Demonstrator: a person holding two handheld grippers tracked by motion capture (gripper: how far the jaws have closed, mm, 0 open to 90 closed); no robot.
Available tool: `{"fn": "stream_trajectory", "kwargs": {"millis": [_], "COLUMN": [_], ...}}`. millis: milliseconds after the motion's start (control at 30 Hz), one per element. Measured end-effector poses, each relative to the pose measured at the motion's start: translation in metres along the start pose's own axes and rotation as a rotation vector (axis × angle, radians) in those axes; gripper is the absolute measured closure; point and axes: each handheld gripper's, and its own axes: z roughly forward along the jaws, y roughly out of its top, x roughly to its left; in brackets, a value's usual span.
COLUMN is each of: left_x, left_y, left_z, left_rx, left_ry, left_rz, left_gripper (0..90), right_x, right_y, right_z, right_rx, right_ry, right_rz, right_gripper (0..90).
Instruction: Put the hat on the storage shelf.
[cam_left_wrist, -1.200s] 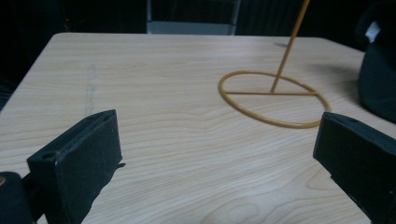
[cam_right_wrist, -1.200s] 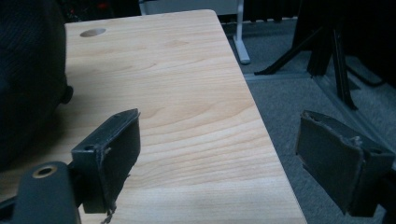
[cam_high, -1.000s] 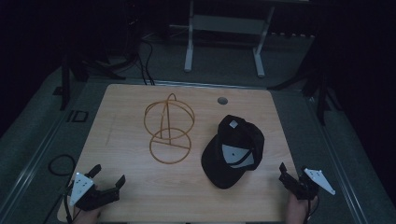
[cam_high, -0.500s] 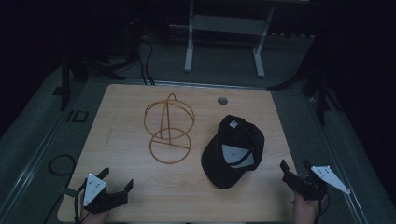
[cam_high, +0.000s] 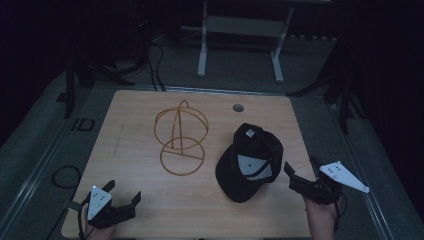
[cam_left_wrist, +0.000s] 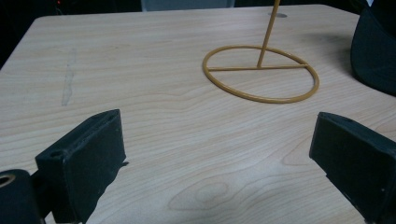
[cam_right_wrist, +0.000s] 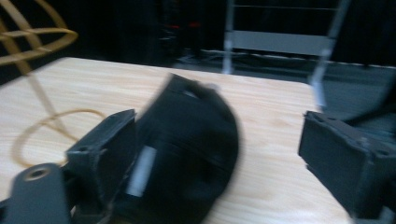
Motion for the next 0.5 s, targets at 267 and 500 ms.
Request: {"fn": "stream_trajectory", "kwargs": {"millis": [267,500], "left_x": [-0.003,-0.003], "left_y": [0.0,0.002], "left_z": [0.001,0.003], "left_rx": [0.003,-0.009], "left_ry": [-0.02,-0.02], "left_rz": [0.019,0.034], "left_gripper": [3.7,3.7], "right_x": [0.023,0.024], "right_y": [0.009,0.005], "right_z": [0.042,0.075], "right_rx": [0.08,0.192], "right_ry": [0.055,0.0], "right_rz": [0.009,-0.011], "right_gripper": [10.4,14.8]}}
